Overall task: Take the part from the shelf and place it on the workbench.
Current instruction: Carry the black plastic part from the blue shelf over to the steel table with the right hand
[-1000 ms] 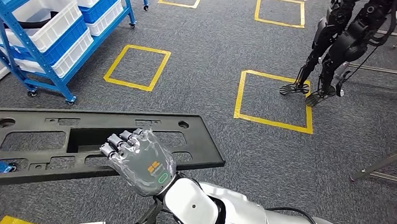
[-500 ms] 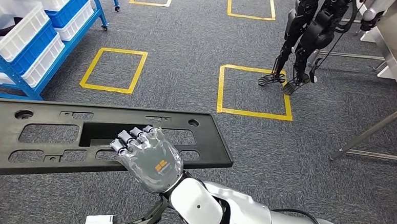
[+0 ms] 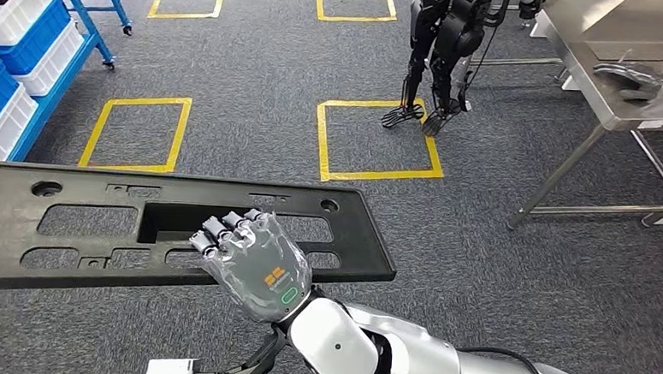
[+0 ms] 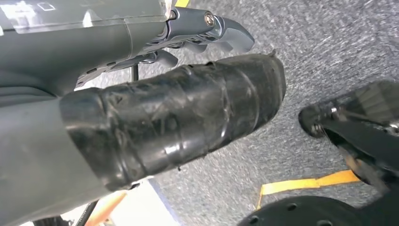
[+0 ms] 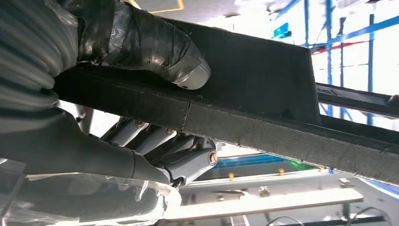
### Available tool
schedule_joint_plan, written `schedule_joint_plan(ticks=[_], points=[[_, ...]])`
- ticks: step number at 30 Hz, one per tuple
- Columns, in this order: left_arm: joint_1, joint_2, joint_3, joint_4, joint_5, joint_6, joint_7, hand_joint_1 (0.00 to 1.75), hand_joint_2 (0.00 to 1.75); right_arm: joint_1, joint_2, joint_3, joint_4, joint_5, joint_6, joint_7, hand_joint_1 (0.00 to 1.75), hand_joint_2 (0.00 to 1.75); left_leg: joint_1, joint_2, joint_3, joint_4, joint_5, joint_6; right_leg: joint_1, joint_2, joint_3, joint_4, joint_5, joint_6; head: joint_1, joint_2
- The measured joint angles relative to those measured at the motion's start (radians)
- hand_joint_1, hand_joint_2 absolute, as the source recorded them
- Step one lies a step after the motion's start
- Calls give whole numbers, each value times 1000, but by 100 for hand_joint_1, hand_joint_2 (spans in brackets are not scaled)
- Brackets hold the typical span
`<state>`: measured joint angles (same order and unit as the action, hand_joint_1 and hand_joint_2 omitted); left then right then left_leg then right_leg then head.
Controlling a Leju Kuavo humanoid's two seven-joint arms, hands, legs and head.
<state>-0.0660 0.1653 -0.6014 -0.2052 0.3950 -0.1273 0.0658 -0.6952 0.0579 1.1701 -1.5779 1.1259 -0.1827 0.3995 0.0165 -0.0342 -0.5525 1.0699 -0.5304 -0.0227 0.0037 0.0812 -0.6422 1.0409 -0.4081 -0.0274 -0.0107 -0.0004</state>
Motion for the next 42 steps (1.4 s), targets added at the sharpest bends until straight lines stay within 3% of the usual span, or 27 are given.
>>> schedule_joint_plan(ticks=[2,4,5,7,8,10,11,12,14,16,17,18,20,22,24,26,27,28,30,32,33,34,36,37,38,40,42], points=[[-2,0,-2,0,1,1,3,0,0,-1,-1,0,-3,-2,0,0,175,175,-3,-17,14,-38,8,8,0,15,-12,4,9,13,1,0],[-5,0,-4,0,3,2,4,0,0,-1,-2,-1,-5,-4,0,-1,175,175,-5,-1,8,-38,20,20,0,26,-18,2,19,25,2,0],[-6,0,-5,0,3,2,5,0,0,-1,-4,-1,-6,-5,1,-1,175,175,-4,9,5,-40,27,26,1,18,-21,5,15,29,2,0],[-6,-1,-6,0,5,2,6,0,0,-2,-7,-2,-7,-7,1,-2,175,175,-4,30,-6,-45,43,42,4,-24,-41,56,-37,36,8,0],[-5,-1,-7,0,6,2,6,0,0,-2,-9,-2,-8,-9,2,-2,175,175,-6,40,-14,-45,49,48,4,-50,-59,109,-81,39,10,0],[-2,0,-8,0,9,3,6,0,0,-1,-11,-2,-9,-12,3,-2,175,175,-10,62,-35,-44,62,55,2,-72,-97,239,-162,44,15,0],[-2,0,-9,0,10,3,6,0,0,-1,-12,-2,-9,-13,4,-2,175,175,-11,73,-45,-44,69,56,1,-74,-102,279,-178,45,15,0],[-2,1,-11,0,10,3,6,0,0,-1,-14,-2,-9,-14,4,-2,175,175,-13,85,-54,-44,75,56,0,-75,-90,287,-176,45,16,0],[-3,0,-13,0,10,2,6,0,0,-1,-17,-2,-9,-15,6,-2,175,175,-14,105,-68,-43,86,54,2,-86,-9,194,-132,39,15,0],[-3,0,-14,0,10,2,5,0,0,-3,-19,-3,-11,-15,8,-2,175,175,-15,122,-74,-43,95,48,13,-127,96,44,-109,29,15,0],[-4,0,-15,0,10,2,4,0,0,-4,-19,-3,-13,-15,9,-2,175,175,-15,131,-74,-44,100,43,19,-144,127,-5,-107,24,15,0],[-4,0,-16,0,10,2,4,0,0,-5,-19,-3,-15,-15,9,-3,175,175,-15,140,-73,-46,106,37,24,-152,139,-31,-109,19,16,0],[-5,0,-17,0,10,2,4,0,0,-6,-19,-4,-17,-15,10,-3,175,175,-15,157,-70,-53,118,26,25,-136,133,-42,-94,7,17,0],[-5,0,-18,0,10,2,4,0,0,-8,-19,-4,-18,-15,10,-3,175,175,-12,128,-79,-38,95,13,19,-116,123,-55,-70,-6,17,0],[-4,0,-19,0,10,2,3,0,0,-10,-19,-4,-19,-15,11,-3,175,175,-8,70,-106,45,11,4,15,-96,102,-62,-45,-17,14,0],[-2,0,-20,0,10,2,1,0,0,-9,-19,-3,-19,-15,12,-3,175,175,-7,44,-137,169,-68,-1,15,-72,71,-58,-23,-21,11,0],[-1,0,-20,0,10,2,0,0,0,-9,-19,-3,-19,-15,12,-3,175,175,-6,42,-141,208,-79,-3,15,-58,55,-54,-13,-20,11,0],[-1,0,-20,0,10,2,-1,0,0,-9,-19,-3,-19,-15,12,-3,175,175,-5,41,-130,216,-70,-4,15,-45,38,-49,-3,-19,11,0],[-2,1,-20,0,10,2,-2,0,0,-9,-19,-3,-19,-15,12,-3,175,175,-3,31,-60,129,-20,-2,13,-20,5,-35,13,-13,11,0],[-4,0,-21,0,10,2,-4,0,0,-9,-19,-3,-20,-15,12,-3,175,175,0,-10,24,-2,-7,5,11,2,-21,-22,27,-3,11,0],[-5,0,-21,0,10,2,-5,0,0,-8,-19,-3,-21,-14,12,-3,175,175,-1,-27,48,-43,-11,9,10,10,-29,-18,34,2,11,0],[-6,0,-21,0,10,2,-5,0,0,-9,-19,-3,-21,-13,12,-3,175,175,-3,-37,56,-60,-18,14,9,18,-34,-17,42,9,12,0],[-8,-1,-22,0,11,1,-6,0,0,-8,-20,-4,-22,-12,13,-2,175,175,-5,-20,51,-65,-6,25,8,35,-39,-19,59,21,11,0],[-9,-1,-22,0,11,1,-6,0,0,-7,-21,-4,-22,-12,13,-2,175,175,-4,-7,46,-67,3,32,9,29,-44,-15,53,26,11,0],[-10,-1,-23,0,12,1,-6,0,0,-7,-22,-4,-22,-11,13,-2,175,175,-2,6,38,-70,14,40,10,9,-53,3,29,30,14,0],[-8,0,-23,0,12,1,-6,0,0,-6,-23,-4,-23,-10,13,-2,175,175,-3,33,15,-73,35,53,8,-47,-84,97,-67,36,18,0],[-5,0,-23,0,13,1,-6,0,0,-5,-24,-4,-23,-9,13,-2,175,175,-5,59,-12,-73,55,57,0,-71,-113,226,-147,44,22,0]])
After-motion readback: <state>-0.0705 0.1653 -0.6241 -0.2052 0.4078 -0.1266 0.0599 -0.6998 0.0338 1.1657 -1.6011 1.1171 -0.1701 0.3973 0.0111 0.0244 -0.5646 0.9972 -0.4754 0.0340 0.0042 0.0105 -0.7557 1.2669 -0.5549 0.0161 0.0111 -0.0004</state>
